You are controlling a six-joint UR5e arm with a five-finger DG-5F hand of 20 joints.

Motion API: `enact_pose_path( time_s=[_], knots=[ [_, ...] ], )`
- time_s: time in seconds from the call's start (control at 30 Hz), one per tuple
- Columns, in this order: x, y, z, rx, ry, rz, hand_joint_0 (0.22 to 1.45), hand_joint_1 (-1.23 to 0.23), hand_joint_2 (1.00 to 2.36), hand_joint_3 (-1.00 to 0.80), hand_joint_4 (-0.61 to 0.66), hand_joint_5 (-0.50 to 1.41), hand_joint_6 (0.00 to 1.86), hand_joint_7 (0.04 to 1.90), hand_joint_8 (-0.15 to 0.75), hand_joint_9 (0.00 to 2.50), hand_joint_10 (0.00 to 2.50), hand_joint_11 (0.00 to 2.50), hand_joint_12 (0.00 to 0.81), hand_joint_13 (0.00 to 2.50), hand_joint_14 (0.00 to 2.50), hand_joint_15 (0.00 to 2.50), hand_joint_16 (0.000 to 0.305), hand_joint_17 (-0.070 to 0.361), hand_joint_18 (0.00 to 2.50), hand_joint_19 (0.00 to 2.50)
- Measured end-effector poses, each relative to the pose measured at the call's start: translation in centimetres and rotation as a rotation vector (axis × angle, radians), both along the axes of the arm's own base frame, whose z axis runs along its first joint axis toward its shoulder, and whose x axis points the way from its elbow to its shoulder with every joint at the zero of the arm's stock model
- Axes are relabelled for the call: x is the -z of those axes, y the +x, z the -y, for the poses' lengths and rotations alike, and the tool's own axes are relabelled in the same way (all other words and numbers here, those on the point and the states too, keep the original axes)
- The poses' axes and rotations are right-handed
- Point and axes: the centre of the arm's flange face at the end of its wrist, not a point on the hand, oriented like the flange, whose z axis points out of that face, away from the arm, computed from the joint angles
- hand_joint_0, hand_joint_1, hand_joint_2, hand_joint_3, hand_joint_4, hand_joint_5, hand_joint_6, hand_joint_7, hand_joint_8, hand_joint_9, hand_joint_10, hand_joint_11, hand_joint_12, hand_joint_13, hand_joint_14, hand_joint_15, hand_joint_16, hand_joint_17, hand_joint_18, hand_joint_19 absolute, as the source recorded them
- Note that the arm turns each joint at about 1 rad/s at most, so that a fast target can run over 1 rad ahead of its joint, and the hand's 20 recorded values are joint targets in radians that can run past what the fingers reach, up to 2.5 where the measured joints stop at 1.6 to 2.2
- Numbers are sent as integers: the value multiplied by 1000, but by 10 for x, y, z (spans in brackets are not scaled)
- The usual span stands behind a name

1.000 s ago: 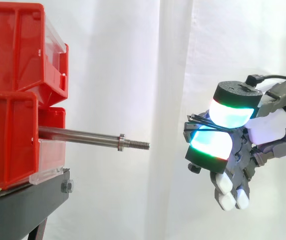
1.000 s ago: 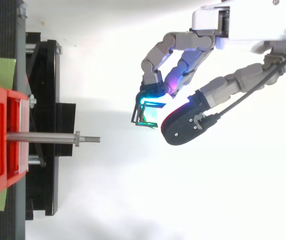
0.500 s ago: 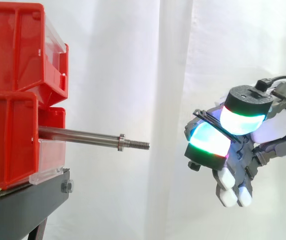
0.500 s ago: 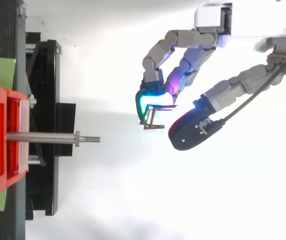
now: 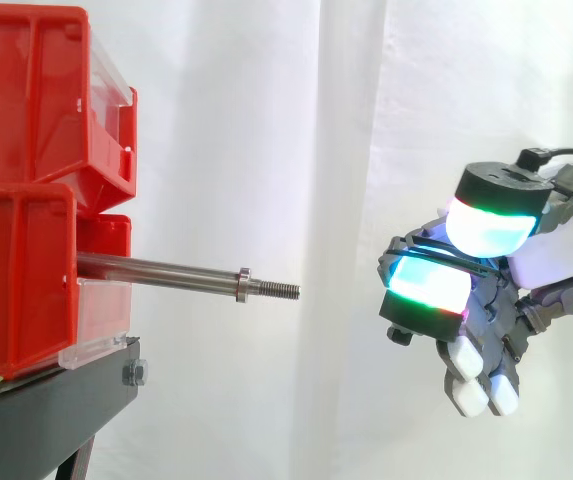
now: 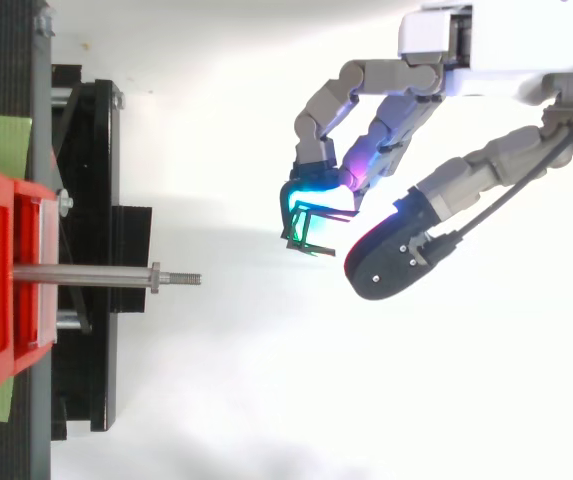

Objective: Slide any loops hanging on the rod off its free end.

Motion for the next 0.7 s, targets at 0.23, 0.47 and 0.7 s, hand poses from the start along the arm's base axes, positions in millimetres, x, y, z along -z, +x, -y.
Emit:
enact_pose_path(
  time_s=[0.23, 0.47, 0.7],
  knots=[
    [0, 0, 2, 4, 4, -2, 577, -486, 1000, -500, 122, -163, 837, 944, 273, 939, 14, 374, 271, 902, 8, 216, 39, 88, 844, 407],
    [1, -1, 3, 6, 4, -2, 588, -476, 1000, -500, 116, -158, 828, 973, 276, 964, 12, 376, 269, 910, 8, 214, 39, 88, 852, 410],
    [0, 0, 3, 5, 4, -1, 610, -629, 1007, -426, 103, -161, 834, 996, 280, 963, 13, 388, 271, 909, 8, 214, 39, 87, 850, 404]
  ],
)
